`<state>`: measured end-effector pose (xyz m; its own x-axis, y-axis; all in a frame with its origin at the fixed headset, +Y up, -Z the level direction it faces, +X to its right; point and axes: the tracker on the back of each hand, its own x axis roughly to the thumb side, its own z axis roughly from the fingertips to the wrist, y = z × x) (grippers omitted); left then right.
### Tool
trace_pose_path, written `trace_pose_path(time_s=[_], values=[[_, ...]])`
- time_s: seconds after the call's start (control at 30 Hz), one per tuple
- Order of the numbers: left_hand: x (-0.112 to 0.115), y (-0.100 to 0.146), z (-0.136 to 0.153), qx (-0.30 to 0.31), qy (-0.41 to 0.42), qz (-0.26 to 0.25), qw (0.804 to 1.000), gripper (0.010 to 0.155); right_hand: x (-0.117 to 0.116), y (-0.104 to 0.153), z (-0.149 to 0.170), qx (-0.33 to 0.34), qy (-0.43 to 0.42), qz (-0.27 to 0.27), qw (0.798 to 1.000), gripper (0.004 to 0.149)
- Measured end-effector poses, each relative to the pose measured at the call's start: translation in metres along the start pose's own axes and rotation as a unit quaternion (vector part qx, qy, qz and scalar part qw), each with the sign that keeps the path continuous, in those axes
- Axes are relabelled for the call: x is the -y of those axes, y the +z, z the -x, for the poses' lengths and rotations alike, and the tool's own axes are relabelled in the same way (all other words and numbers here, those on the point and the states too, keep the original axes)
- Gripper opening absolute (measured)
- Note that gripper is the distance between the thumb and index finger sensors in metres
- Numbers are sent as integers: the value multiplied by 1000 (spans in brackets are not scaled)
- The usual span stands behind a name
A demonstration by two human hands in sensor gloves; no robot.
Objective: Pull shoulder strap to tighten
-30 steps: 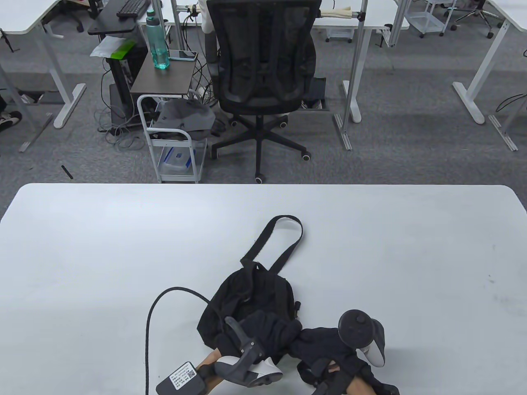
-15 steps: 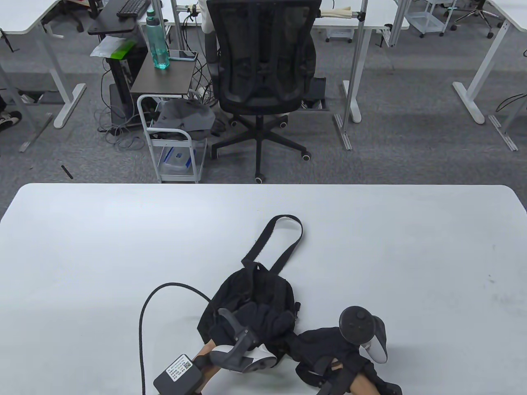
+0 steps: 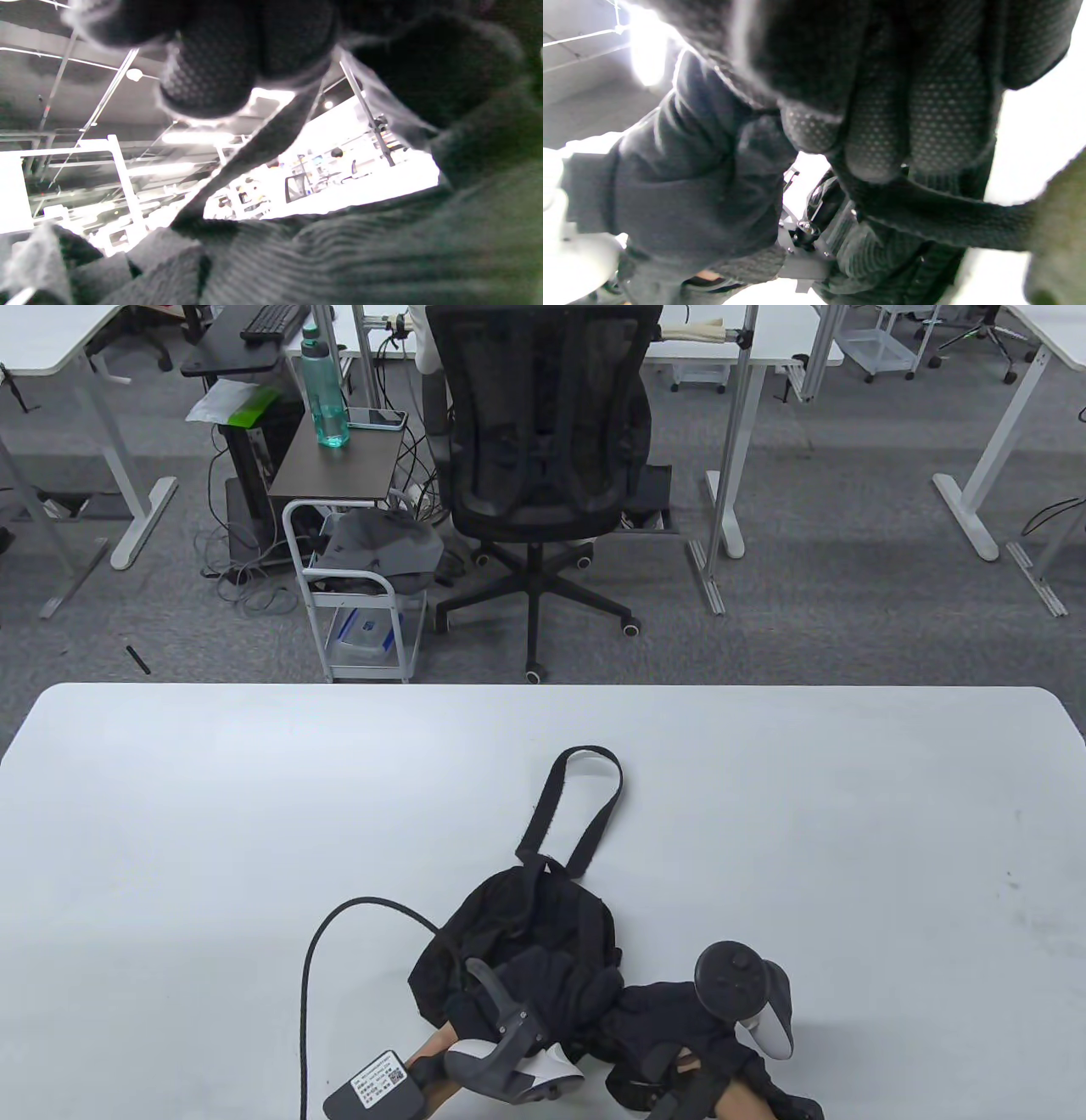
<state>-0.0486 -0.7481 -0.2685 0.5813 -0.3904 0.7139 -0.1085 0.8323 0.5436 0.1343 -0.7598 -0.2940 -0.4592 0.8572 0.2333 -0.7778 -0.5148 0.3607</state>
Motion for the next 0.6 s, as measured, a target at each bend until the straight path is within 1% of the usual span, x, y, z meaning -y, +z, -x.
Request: trace_pose_path(time_s=[0.1, 0.27, 0.33, 0.43, 0.5, 0.6], values=[[5, 0, 5, 1, -10, 8, 1000, 65, 0, 0, 0, -1, -2, -3, 1000, 37], [11, 1, 20, -28, 1, 26, 999, 65, 3, 0, 2, -8, -4, -6, 1000, 37], [9, 1, 22, -27, 7, 22, 999, 65, 3, 0, 2, -9, -5, -6, 1000, 37], [4, 0, 16, -22, -23, 16, 999, 64, 3, 0, 3, -15, -9, -17, 1000, 36], [0, 0, 15, -24, -31, 10, 999, 64, 3, 1, 5, -16, -15, -12, 1000, 37], [-4, 1, 12, -21, -24, 0, 1000, 64, 3, 1, 4, -13, -8, 1, 1000, 45]])
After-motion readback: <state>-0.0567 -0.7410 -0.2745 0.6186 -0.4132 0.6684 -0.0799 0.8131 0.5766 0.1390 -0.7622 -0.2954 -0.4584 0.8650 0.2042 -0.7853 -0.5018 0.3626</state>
